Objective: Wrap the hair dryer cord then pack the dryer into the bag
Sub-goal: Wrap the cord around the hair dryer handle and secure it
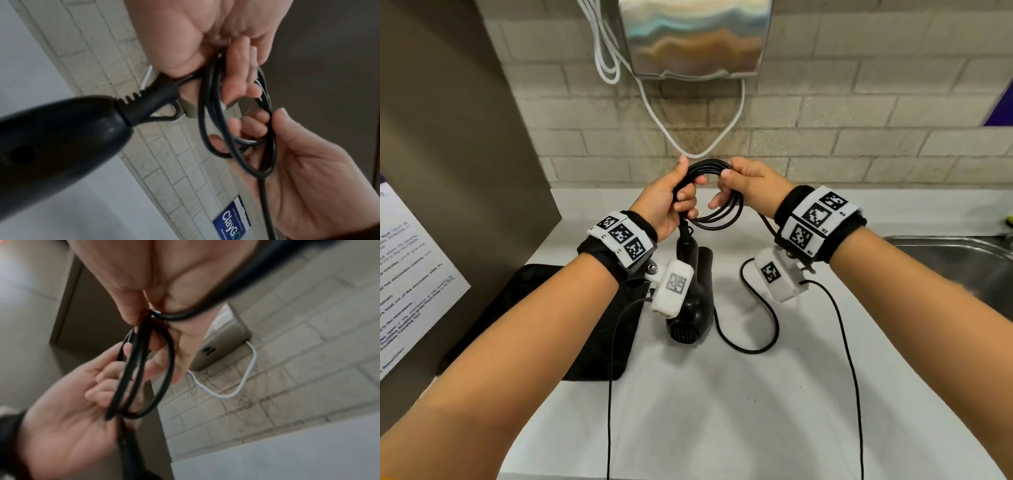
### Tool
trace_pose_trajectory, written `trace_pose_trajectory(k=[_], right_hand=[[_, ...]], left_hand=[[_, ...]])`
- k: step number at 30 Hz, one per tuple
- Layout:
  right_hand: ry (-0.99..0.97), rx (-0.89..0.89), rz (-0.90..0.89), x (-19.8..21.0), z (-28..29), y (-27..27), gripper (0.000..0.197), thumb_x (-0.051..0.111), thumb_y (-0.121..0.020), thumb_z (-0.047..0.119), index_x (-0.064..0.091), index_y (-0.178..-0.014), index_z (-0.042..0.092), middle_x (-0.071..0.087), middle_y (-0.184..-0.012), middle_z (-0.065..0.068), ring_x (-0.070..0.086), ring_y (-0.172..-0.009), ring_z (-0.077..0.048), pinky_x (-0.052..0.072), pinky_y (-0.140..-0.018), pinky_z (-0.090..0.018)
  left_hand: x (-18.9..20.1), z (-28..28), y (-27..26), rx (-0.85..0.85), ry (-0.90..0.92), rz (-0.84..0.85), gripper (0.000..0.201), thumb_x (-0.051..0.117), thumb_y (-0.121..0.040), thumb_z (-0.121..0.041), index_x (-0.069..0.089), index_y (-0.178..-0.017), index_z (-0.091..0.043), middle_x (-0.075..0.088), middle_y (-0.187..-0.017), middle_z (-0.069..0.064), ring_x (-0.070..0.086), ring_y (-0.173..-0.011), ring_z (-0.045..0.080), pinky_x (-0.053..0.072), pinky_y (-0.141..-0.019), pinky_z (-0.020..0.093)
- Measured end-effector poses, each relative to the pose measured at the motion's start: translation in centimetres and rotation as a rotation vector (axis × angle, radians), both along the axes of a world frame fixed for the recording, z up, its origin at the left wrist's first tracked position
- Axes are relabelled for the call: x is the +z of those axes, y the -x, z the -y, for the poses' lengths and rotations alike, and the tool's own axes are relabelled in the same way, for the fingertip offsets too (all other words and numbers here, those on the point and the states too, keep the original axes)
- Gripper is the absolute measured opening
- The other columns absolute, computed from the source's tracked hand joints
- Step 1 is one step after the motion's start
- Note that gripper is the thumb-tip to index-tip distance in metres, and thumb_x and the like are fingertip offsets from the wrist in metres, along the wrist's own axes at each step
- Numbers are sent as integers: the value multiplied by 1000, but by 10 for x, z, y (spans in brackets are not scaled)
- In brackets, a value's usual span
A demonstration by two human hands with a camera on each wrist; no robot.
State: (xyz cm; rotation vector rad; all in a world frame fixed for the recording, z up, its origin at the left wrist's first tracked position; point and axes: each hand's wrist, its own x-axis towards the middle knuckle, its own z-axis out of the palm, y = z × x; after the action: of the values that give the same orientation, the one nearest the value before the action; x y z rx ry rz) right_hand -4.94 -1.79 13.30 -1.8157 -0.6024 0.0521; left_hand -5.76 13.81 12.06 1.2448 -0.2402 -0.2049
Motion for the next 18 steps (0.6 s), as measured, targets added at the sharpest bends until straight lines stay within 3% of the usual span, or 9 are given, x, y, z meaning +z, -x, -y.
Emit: trace_pose_trajectory(k=[4,7,10,14,18], right_hand=[[-228,-33,-78,1,-2,-1,31,29,-99,9,43,-72,10,46,-39,8,54,-38,-6,50,-52,-22],[-301,-110,-66,-1,-4,-2,33,27,-101,13,43,-72,10,33,-33,13,33,-29,-2,47,-42,-22],[-280,-186,-43,-4,-6,-3,34,27,-101,16,44,-71,13,30,-31,13,25,-28,1,41,-36,-19],[-235,-337,19,-6,-8,-7,38,33,-99,20,46,-64,17,31,-28,12,27,-26,0,29,-32,-13],[-245,-365,-3,-11,-9,-4,41,39,-97,25,46,-59,15,36,-30,10,33,-28,-1,31,-33,-13]], left_hand=[[-4,1,0,-23,25,26,35,26,-101,-27,54,-87,-11,37,-44,-10,35,-40,3,47,-55,21],[-8,2,2,-72,79,45,25,28,-99,-9,53,-97,-7,47,-51,-9,47,-48,3,53,-61,22],[-11,4,2,-85,123,32,28,26,-100,-10,54,-101,-5,48,-55,-8,47,-48,4,55,-64,23],[-13,11,3,-58,170,20,31,26,-101,-15,56,-100,-6,46,-53,-9,41,-43,2,55,-61,22],[-15,16,2,-8,249,-14,33,26,-101,-18,56,-97,-5,41,-49,-10,34,-37,2,45,-48,17]])
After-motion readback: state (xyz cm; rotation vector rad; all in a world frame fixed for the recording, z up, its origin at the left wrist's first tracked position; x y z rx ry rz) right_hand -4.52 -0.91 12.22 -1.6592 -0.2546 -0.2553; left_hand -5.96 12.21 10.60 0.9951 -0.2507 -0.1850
